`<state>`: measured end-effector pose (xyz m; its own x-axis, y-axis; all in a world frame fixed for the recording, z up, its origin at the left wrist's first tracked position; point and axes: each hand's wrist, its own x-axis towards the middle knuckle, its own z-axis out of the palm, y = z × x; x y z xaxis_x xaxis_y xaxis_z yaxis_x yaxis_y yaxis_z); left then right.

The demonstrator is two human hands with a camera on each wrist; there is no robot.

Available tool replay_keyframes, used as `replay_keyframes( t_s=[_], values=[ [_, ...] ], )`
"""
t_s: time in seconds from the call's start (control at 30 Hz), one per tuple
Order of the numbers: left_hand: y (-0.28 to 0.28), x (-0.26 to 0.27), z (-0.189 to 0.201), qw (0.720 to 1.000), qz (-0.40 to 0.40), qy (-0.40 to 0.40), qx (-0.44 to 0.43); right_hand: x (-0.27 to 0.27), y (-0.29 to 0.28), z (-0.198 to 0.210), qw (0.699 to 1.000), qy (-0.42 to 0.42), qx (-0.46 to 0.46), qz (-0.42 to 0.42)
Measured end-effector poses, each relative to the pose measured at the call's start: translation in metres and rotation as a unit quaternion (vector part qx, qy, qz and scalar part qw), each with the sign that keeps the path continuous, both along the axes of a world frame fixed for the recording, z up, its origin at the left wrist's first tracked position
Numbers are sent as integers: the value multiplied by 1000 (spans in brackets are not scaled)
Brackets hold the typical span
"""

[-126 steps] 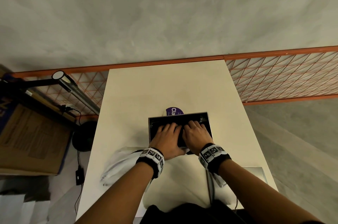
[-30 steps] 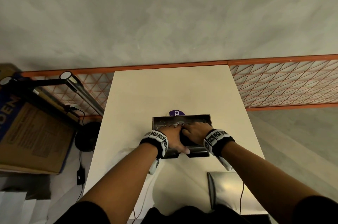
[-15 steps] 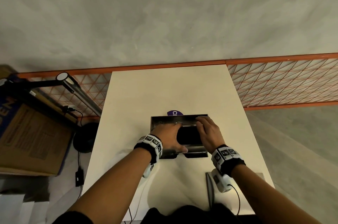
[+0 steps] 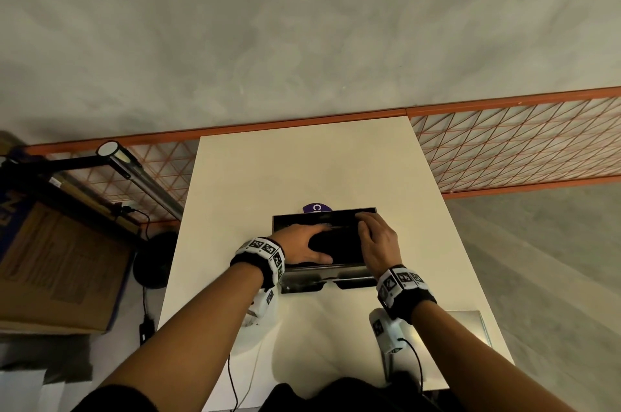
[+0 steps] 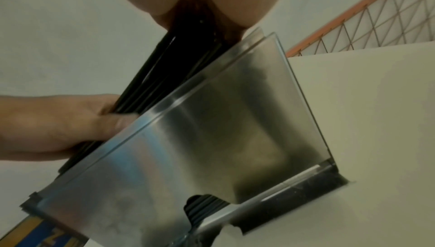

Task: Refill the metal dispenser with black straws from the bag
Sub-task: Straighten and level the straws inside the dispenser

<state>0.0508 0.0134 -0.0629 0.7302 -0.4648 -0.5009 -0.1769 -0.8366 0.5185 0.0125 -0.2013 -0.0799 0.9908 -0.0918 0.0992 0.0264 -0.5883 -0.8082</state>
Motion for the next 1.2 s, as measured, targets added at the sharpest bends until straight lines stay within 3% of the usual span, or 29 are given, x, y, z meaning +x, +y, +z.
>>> replay_keyframes(
  t_s=[0.17,0.4,0.63,0.77,1.03,1.13,1.2],
  values=[
    [-3,3,-2,999,-23,-3,31,-1,-2,1,1000,7,16,-5],
    [-19,-3,1,981,-63,-140,116,-3,-5,8,997,-2,69,-39],
    [-29,-7,2,964,-48,-243,96,0,-5,11,989,30,132,-64],
    [-29,-3,4,972,-66,-218,59,1,4,12,996,18,80,-25],
    [-19,5,-1,979,-41,-186,72,10,-13,17,998,-41,21,-50],
    [-15,5,-7,986,7,-165,38,8,-18,25,995,-92,-23,9],
    [-10,2,-12,986,24,-165,24,2,-16,31,987,-114,-53,103]
  ],
)
